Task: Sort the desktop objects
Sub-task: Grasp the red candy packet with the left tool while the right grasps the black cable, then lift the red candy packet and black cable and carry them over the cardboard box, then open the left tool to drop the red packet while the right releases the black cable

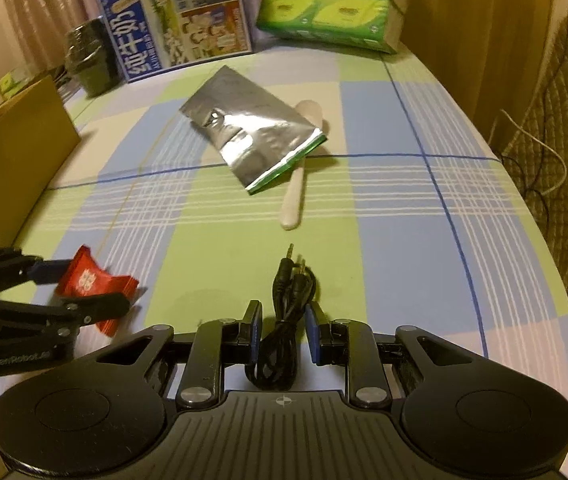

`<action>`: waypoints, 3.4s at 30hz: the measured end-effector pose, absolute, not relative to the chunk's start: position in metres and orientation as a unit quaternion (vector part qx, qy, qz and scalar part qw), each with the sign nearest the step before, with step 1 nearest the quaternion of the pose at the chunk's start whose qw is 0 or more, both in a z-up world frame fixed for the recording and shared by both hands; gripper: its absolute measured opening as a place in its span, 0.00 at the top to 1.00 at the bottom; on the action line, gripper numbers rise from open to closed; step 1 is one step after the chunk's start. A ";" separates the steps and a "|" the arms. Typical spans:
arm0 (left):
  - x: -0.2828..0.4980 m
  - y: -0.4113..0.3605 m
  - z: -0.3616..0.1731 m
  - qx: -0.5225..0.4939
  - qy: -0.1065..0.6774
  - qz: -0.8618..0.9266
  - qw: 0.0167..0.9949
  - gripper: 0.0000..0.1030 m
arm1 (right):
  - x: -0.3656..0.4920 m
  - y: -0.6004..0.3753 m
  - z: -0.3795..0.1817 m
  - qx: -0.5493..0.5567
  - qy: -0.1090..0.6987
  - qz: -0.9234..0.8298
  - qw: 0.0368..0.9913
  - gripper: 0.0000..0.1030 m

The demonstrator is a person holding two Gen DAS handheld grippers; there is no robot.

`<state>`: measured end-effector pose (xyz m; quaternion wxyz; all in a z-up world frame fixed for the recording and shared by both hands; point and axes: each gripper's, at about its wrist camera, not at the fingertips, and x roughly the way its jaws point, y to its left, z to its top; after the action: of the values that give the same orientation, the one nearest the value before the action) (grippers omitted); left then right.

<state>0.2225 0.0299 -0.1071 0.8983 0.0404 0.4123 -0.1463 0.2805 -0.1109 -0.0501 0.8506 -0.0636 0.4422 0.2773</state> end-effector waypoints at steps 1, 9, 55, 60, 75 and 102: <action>0.223 0.031 -0.107 0.037 0.411 -0.146 0.899 0.52 | 0.281 -0.110 -0.051 -0.063 0.443 0.277 0.850 0.80; 0.224 0.030 -0.112 0.039 0.411 -0.145 0.899 0.42 | 0.278 -0.095 -0.055 -0.103 0.435 0.273 0.852 0.80; 0.198 0.043 -0.048 0.028 0.350 -0.117 0.929 0.62 | 0.230 -0.106 -0.002 -0.019 0.380 0.295 0.877 0.87; 0.176 0.054 -0.030 0.021 0.347 -0.110 0.931 0.62 | 0.204 -0.109 0.013 -0.008 0.370 0.302 0.878 0.87; 0.108 0.144 0.063 0.016 0.304 -0.040 0.952 0.62 | 0.133 -0.005 0.108 -0.018 0.309 0.432 0.847 0.87; 0.143 0.321 0.044 -0.009 0.343 0.021 0.939 0.40 | 0.164 0.209 0.083 -0.037 0.357 0.493 0.793 0.87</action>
<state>0.1432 0.3209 0.0441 0.9389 -0.0087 0.3435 0.0205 0.1644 0.2088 0.0827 0.7927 -0.0372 0.3571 0.4927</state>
